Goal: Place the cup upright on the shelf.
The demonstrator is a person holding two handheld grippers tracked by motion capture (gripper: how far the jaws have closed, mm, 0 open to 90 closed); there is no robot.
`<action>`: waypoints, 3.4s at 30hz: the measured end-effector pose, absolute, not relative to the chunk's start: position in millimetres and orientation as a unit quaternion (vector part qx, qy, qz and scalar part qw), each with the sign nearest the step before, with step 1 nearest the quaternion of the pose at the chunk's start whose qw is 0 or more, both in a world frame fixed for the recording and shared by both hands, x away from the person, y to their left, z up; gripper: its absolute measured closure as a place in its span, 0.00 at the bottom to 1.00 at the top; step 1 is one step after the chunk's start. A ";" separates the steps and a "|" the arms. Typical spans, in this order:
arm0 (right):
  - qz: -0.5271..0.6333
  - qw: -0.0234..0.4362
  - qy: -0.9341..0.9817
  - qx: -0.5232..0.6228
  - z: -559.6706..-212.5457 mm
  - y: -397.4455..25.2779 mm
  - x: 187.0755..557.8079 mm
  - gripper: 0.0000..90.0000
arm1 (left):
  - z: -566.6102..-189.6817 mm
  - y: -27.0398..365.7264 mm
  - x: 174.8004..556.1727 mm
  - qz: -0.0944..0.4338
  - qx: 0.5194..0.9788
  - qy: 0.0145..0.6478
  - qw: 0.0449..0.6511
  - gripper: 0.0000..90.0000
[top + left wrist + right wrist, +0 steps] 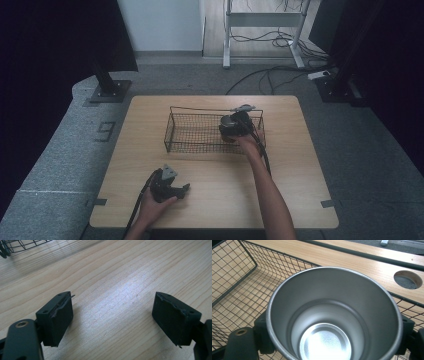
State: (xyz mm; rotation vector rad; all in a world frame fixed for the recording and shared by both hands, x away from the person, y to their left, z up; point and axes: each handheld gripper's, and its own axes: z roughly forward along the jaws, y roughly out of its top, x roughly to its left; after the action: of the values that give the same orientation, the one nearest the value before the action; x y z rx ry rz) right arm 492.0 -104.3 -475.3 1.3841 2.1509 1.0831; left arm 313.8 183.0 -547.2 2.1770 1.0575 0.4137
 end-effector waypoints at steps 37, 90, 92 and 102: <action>0.330 0.179 0.790 0.484 -489.2 -95.4 492.9 0.20 | -547.2 183.1 313.8 0.158 0.835 0.406 0.336 0.19; 0.333 0.186 0.783 0.491 -466.7 -105.7 483.0 0.14 | -547.2 183.1 313.8 0.159 0.835 0.406 0.336 0.19; 0.338 0.187 0.781 0.491 -464.2 -106.6 482.0 0.14 | -547.2 183.0 313.4 0.159 0.835 0.406 0.337 0.19; 0.394 0.201 0.753 0.487 -450.0 -123.1 467.5 0.14 | -547.0 183.1 313.3 0.159 0.835 0.406 0.335 0.19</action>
State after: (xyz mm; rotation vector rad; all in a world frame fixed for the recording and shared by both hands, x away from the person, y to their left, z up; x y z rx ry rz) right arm 467.5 -123.1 -450.0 1.3608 2.1029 1.1016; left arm 313.3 183.1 -547.0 2.1789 1.0593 0.4136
